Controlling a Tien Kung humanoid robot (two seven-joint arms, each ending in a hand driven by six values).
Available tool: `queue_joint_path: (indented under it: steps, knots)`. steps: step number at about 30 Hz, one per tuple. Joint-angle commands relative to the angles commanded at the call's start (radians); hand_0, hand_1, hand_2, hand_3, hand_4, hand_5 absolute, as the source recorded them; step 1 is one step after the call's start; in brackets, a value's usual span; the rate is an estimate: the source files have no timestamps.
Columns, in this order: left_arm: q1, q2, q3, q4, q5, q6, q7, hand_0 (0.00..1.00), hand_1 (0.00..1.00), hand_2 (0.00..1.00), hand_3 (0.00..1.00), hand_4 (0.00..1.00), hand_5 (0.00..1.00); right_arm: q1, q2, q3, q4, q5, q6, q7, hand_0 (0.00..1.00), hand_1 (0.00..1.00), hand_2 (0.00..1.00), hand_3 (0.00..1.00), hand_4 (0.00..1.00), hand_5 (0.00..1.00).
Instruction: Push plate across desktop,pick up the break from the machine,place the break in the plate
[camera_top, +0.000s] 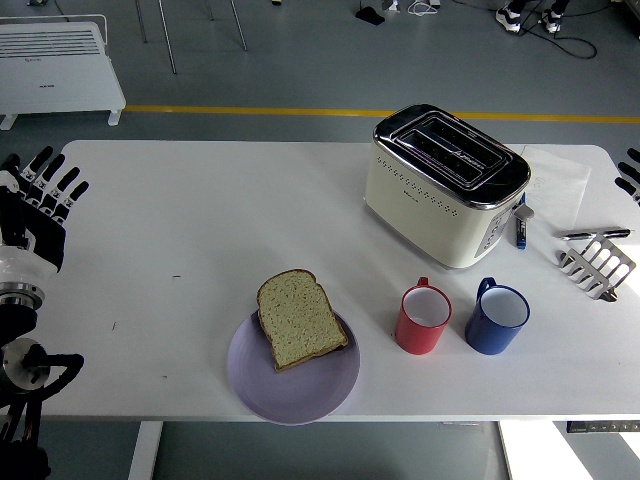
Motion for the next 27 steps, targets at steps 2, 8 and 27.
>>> queue_joint_path:
  steps: [2,8,27]
  knots:
    - [0.0,0.0,-0.007,-0.001,0.008,-0.015,0.024,0.765,0.809,0.852,0.789,0.584,0.998,0.0,0.001,0.003,-0.002,-0.001,0.004,-0.001,0.829,0.779,0.781,0.775,0.58,0.698]
    - [-0.015,0.028,-0.056,-0.009,0.11,-0.159,0.143,0.785,0.832,0.862,0.799,0.589,0.998,-0.001,-0.001,0.005,-0.018,-0.013,0.025,-0.019,0.829,0.778,0.777,0.771,0.576,0.692]
    - [0.022,0.0,-0.091,-0.022,0.128,-0.162,0.094,0.801,0.865,0.868,0.804,0.597,0.998,-0.016,0.008,0.009,-0.103,0.018,0.038,0.022,0.826,0.774,0.772,0.766,0.566,0.681]
